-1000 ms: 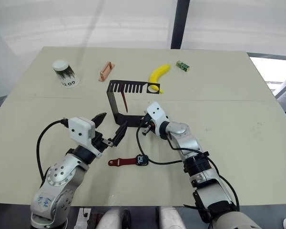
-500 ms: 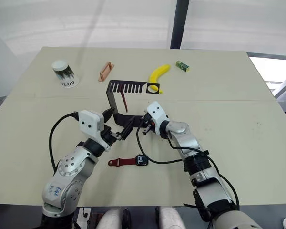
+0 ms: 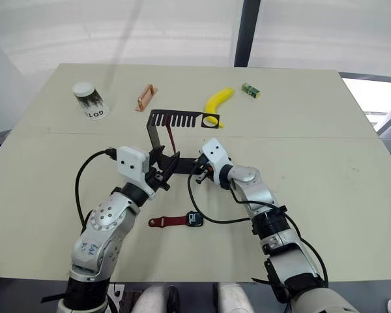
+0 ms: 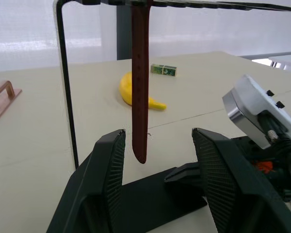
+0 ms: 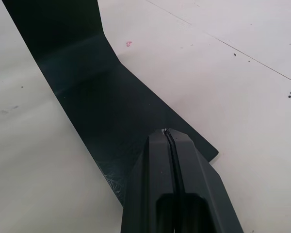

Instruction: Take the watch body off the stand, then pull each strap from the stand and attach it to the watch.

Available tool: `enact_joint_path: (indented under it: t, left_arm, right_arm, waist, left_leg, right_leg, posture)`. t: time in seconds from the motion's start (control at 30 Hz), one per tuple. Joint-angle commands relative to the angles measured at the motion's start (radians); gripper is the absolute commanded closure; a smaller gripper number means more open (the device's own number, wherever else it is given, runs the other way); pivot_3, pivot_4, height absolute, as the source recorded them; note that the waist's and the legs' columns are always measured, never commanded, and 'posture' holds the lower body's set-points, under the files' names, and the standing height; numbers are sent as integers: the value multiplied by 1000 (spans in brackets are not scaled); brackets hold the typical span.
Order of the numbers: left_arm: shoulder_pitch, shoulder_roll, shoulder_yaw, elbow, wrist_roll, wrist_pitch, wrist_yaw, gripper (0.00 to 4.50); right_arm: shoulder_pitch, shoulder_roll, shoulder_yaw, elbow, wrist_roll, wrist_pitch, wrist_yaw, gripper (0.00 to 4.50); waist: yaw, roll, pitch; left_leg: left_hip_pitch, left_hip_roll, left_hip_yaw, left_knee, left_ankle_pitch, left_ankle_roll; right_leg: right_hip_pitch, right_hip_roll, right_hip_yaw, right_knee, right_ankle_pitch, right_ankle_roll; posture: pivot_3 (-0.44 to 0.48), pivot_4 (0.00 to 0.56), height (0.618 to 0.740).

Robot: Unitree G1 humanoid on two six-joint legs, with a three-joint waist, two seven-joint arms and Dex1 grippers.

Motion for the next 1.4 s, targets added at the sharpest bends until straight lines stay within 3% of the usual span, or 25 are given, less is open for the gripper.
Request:
enact_joint_path:
  t: [0.03,0.47,0.53,0.67,0.7,1.17,1.4]
  left_arm:
    - [-58,-19,-9,63,58,-82,27,2131]
    - [-129,-75,-46,193,149,-190,81,2131]
    - [-132,-86,-49,199,164,-202,93,2724]
    - [-140,-95,-43,210,178,-210,104,4348]
    - [-142,-92,-44,212,181,-213,101,4433]
    - [-171,-54,-73,166,241,-253,63,4433]
    - [-115,-41,-49,94,231,-240,49,4433]
  right_arm:
    - [33,-9,15,28,-28,30,-6,4500]
    - [44,-20,18,12,-33,34,-2,4500]
    - [46,-21,20,9,-34,36,-1,4500]
    - [37,-17,16,15,-32,39,-6,4500]
    - [37,-17,15,14,-32,40,-7,4500]
    - [37,-22,12,12,-36,51,-4,4500]
    - [24,-21,18,29,-39,58,0,4500]
  waist:
    - [0,0,0]
    - [2,0,0]
    - [4,0,0]
    - [9,0,0]
    - [10,0,0]
    - [18,0,0]
    - [17,0,0]
  left_leg:
    - [0,0,0,0,0,0]
    - [0,0,0,0,0,0]
    - [0,0,0,0,0,0]
    - [0,0,0,0,0,0]
    - [0,0,0,0,0,0]
    - [0,0,1,0,0,0]
    - [0,0,2,0,0,0]
  right_leg:
    - [0,0,0,0,0,0]
    - [0,0,0,0,0,0]
    - [0,0,0,0,0,0]
    - [0,0,0,0,0,0]
    - [0,0,0,0,0,0]
    - [-1,0,0,0,0,0]
    - [-1,0,0,0,0,0]
  posture:
    - [0,150,740]
    - [0,150,740]
    - [0,150,740]
    - [0,150,740]
    - [0,150,740]
    - [0,150,740]
    - [0,150,740]
